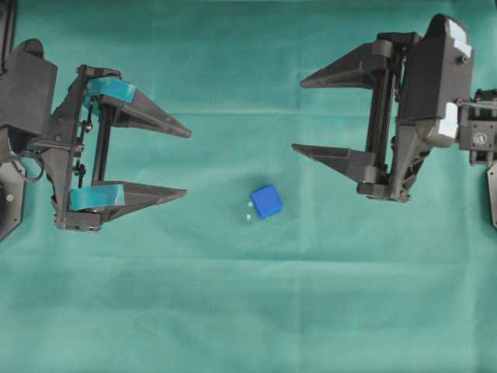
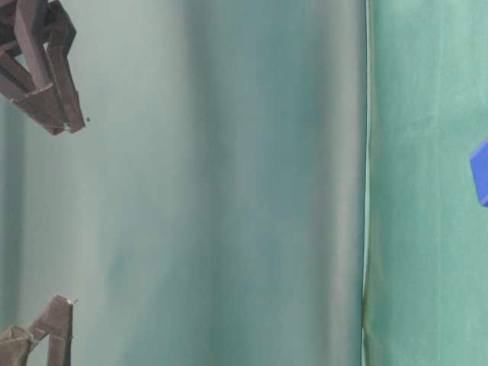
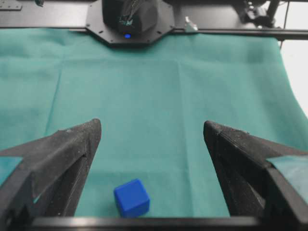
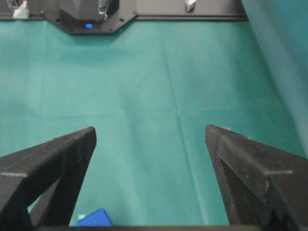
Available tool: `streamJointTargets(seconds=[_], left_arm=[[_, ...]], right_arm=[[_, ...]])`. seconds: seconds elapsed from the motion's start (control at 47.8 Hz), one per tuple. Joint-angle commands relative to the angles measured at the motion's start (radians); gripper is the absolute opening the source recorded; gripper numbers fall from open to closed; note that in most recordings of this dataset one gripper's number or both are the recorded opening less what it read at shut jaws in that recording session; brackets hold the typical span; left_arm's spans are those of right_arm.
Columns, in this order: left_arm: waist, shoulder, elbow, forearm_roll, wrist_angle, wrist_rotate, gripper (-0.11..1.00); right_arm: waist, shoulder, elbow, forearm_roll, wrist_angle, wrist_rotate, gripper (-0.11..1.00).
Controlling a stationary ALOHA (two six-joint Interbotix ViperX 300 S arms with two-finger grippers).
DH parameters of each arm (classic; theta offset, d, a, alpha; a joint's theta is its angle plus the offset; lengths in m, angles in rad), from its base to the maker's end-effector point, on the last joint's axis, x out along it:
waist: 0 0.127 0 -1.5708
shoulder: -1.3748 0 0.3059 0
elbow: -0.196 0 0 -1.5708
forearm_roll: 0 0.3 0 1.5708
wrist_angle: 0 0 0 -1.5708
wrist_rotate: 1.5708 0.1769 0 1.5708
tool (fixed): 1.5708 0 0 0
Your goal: Handover the blue block to the right arm after grasping it with the left arm, then place it in the designated position.
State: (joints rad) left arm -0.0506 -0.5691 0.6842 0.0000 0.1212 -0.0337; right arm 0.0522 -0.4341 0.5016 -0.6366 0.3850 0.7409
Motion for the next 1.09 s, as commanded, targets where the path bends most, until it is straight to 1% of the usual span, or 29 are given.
streamJointTargets(seconds=[0.0,0.167,0.397,1.066], left_arm=[[-0.005,-0.006,-0.017,0.003,-0.005,0.0,1.0],[-0.005,-0.006,-0.015,0.003,-0.005,0.0,1.0],[-0.005,-0.006,-0.017,0.003,-0.005,0.0,1.0],[-0.005,-0.006,-0.015,0.003,-0.005,-0.002,1.0]], right_arm=[[0.002,-0.015,-0.012,-0.006,-0.012,-0.002,0.93],[0.003,-0.017,-0.002,-0.018,-0.041,0.0,0.93],[0.003,-0.017,0.023,-0.018,-0.095,0.003,0.93],[0.002,-0.015,0.031,-0.018,-0.097,0.003,0.93]])
